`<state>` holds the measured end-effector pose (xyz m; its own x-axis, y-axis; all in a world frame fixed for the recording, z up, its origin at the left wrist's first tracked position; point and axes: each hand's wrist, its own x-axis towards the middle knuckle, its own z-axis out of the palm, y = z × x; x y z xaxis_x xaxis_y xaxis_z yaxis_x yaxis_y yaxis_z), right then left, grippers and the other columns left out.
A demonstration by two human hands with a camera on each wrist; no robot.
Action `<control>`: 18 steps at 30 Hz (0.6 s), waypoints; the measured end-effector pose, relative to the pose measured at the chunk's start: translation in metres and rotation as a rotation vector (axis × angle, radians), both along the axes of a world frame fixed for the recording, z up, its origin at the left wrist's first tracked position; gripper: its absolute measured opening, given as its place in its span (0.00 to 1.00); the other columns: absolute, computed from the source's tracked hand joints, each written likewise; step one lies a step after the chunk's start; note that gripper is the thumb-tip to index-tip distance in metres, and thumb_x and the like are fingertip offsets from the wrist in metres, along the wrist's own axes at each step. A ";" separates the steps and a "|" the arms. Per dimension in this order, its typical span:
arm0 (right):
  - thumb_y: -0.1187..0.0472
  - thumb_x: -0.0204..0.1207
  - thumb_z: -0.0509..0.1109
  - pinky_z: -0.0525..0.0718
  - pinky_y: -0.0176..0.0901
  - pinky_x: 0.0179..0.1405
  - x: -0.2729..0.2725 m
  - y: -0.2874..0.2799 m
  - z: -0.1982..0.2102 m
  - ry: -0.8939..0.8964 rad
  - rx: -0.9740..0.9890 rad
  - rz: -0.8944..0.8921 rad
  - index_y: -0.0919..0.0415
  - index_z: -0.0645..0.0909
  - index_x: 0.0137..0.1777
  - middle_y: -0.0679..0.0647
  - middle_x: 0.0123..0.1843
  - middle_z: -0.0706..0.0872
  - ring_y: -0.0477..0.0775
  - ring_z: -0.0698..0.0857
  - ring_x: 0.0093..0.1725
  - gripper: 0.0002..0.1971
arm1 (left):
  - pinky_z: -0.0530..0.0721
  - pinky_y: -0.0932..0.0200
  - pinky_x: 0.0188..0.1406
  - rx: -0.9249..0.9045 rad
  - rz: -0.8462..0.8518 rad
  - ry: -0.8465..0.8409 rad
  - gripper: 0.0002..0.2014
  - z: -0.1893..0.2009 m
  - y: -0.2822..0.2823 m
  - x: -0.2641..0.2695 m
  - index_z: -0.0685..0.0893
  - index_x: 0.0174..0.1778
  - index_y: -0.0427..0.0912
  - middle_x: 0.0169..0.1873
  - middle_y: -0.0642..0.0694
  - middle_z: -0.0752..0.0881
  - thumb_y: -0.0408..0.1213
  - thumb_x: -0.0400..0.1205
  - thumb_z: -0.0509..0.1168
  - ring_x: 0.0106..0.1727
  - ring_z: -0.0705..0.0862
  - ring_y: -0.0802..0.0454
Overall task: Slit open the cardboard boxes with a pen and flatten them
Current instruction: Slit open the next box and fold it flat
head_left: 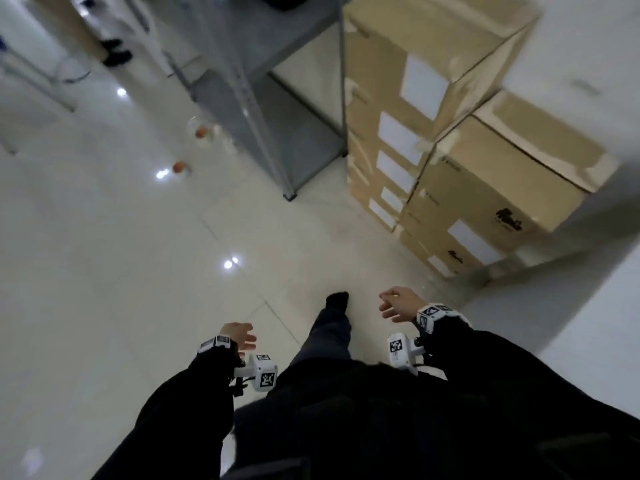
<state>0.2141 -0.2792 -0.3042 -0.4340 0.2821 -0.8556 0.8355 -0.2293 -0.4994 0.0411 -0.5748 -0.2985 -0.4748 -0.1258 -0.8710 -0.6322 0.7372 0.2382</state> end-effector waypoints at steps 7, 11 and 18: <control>0.62 0.85 0.59 0.77 0.41 0.34 0.006 0.088 0.014 -0.051 0.036 -0.547 0.65 0.75 0.61 0.58 0.42 0.83 0.52 0.81 0.36 0.10 | 0.72 0.56 0.43 0.233 -0.276 0.008 0.08 0.024 0.202 -0.120 0.79 0.55 0.36 0.40 0.37 0.84 0.33 0.87 0.56 0.32 0.81 0.47; 0.63 0.85 0.58 0.78 0.42 0.36 -0.010 0.141 0.041 0.020 0.146 -0.784 0.65 0.76 0.58 0.59 0.42 0.82 0.53 0.82 0.37 0.08 | 0.72 0.63 0.25 0.501 -0.470 0.233 0.07 0.056 0.329 -0.164 0.78 0.52 0.35 0.30 0.44 0.81 0.31 0.88 0.54 0.27 0.81 0.51; 0.61 0.85 0.58 0.81 0.40 0.44 -0.094 0.258 0.091 0.224 0.296 -0.834 0.67 0.77 0.62 0.60 0.54 0.81 0.52 0.83 0.46 0.13 | 0.79 0.56 0.46 0.645 -0.693 1.001 0.11 0.123 0.509 -0.238 0.82 0.52 0.38 0.39 0.45 0.83 0.41 0.83 0.61 0.39 0.81 0.47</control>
<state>0.1196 -0.0216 -0.2134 -0.1384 0.7732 -0.6188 0.3326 -0.5523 -0.7645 -0.1972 -0.0654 -0.1752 -0.7273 0.6834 0.0631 0.4575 0.4142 0.7868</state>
